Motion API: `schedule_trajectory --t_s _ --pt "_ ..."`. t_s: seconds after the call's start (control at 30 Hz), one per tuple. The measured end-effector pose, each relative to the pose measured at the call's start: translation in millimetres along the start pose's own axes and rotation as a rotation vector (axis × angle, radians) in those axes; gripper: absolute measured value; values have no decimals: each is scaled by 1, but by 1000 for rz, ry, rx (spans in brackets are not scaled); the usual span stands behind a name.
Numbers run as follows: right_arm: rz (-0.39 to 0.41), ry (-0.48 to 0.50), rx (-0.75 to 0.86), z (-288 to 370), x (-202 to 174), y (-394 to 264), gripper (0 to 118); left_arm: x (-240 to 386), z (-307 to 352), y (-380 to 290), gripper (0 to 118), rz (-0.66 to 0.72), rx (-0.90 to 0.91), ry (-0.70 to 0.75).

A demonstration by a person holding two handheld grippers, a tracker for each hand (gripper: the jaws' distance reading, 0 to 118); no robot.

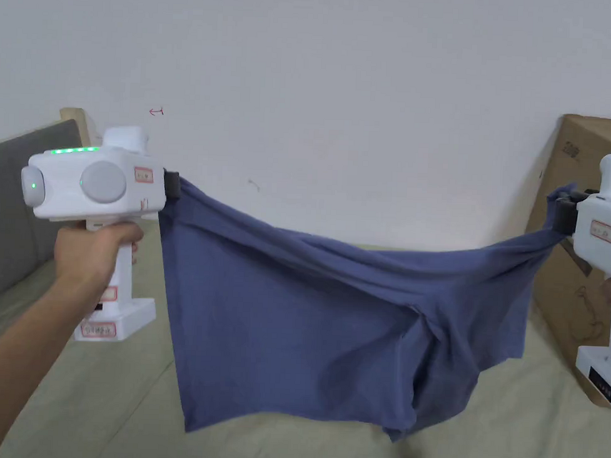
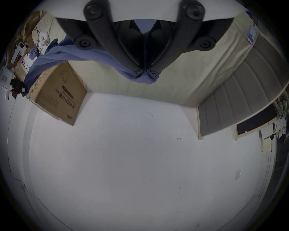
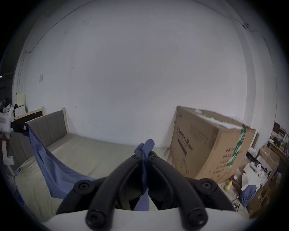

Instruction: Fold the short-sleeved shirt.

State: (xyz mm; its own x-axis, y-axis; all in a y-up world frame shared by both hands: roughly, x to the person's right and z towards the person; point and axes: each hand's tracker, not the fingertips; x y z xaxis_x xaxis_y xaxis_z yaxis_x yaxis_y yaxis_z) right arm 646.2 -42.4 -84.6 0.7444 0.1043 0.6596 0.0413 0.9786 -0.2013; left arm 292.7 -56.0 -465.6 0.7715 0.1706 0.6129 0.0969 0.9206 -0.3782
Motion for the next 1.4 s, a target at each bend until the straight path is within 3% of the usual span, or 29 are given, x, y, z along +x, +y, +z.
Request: schedule_trajectory --t_s 0.07,0.1,0.3,0.7,0.93,1.4 --pt "-5 -16 20 10 -11 13 4 0 -9 17 2 -13 35 16" --pt "-3 -18 35 -24 4 5 4 0 -13 24 2 -18 44 19" --pt "1 -36 50 -54 -6 2 4 -1 -52 41 2 -56 69 75" --pt "-39 -10 -117 -118 -23 -102 4 -32 -123 -66 2 -80 -81 109" --pt "-88 9 -269 -81 -31 -195 4 -66 -93 -173 2 -2 -255 104" --pt "-155 15 -441 82 -29 -317 4 -111 62 -341 2 -13 -501 126"
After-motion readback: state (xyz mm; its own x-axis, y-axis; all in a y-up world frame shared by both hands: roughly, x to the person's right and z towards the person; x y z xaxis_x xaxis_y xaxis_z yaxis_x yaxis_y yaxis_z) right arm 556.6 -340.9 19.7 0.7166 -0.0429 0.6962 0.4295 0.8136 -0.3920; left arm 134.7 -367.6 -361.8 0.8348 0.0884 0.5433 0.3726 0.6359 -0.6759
